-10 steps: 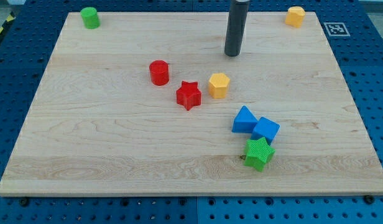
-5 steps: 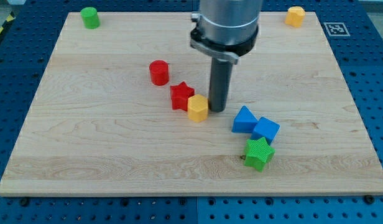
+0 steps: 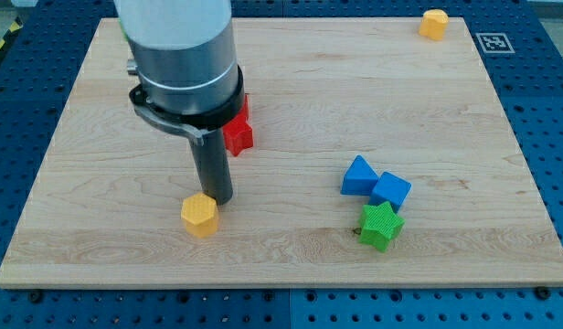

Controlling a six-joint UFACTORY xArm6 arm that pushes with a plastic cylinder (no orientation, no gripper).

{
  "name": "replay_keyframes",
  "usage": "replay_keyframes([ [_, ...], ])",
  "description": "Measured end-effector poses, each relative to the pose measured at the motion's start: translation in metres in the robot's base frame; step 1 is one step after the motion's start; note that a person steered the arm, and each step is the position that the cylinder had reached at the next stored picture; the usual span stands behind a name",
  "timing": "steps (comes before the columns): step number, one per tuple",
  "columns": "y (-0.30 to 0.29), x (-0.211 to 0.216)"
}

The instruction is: Slide the yellow hexagon towards the bottom left corner

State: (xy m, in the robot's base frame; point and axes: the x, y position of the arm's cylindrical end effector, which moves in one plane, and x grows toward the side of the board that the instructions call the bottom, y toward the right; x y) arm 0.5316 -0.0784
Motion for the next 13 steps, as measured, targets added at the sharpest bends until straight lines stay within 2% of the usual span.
replay_keyframes([
  [2, 0.000, 0.027],
  [4, 0.037, 0.037],
  [5, 0.036, 0.055],
  [6, 0.030, 0.054],
  [10, -0.088, 0.054],
  [13, -0.099, 0.048],
])
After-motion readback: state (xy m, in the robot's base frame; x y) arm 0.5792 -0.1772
